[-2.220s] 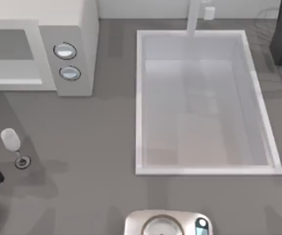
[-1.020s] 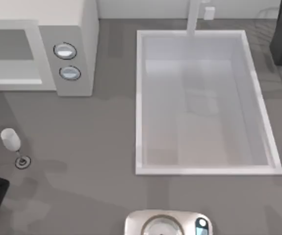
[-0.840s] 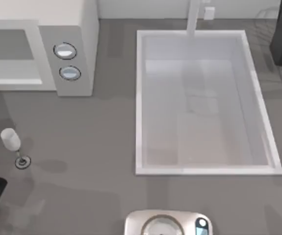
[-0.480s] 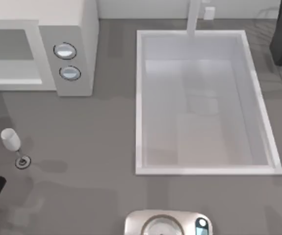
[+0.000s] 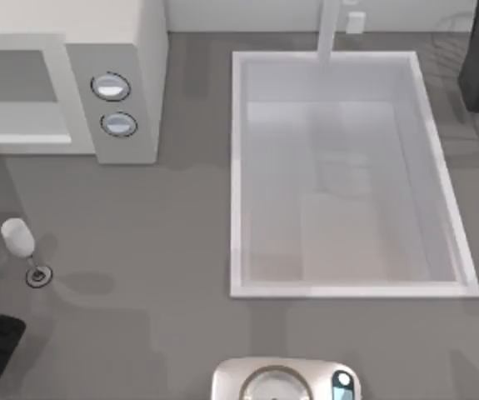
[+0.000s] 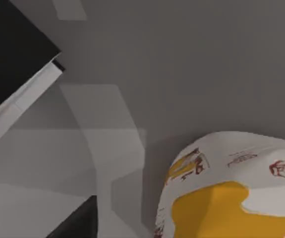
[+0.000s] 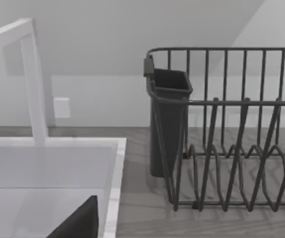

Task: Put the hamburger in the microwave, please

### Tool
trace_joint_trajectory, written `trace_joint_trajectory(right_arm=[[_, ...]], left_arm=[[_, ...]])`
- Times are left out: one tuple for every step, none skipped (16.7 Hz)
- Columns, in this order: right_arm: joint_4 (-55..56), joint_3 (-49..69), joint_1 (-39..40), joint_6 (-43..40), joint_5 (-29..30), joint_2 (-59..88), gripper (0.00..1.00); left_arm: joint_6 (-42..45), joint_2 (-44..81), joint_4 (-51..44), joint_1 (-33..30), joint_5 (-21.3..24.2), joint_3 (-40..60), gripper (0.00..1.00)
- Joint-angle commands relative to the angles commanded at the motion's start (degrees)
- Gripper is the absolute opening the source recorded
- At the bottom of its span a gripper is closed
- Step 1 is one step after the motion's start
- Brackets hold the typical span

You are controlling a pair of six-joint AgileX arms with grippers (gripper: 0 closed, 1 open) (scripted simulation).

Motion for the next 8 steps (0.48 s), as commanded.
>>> trace_joint_trajectory(right_arm=[[0.0,0.0,0.0,0.0,0.0,0.0,1.0],[0.0,0.0,0.0,0.0,0.0,0.0,1.0],[0.0,0.0,0.0,0.0,0.0,0.0,1.0],[0.0,0.0,0.0,0.0,0.0,0.0,1.0],[0.0,0.0,0.0,0.0,0.0,0.0,1.0],[0.0,0.0,0.0,0.0,0.0,0.0,1.0],[0.0,0.0,0.0,0.0,0.0,0.0,1.0],[0.0,0.0,0.0,0.0,0.0,0.0,1.0]], left_arm=[[0.06,1.29,2.68,0.04,0.0,-1.18,1.0],[0.13,2.45,4.79,0.08,0.0,-2.28,1.0],[0.15,3.38,6.31,0.11,0.0,-3.25,1.0],[0.18,4.08,7.2,0.14,0.0,-3.93,1.0],[0.2,4.35,7.49,0.15,0.0,-4.2,1.0],[0.2,4.35,7.49,0.15,0.0,-4.2,1.0],[0.2,4.35,7.49,0.15,0.0,-4.2,1.0],[0.2,4.35,7.49,0.15,0.0,-4.2,1.0]])
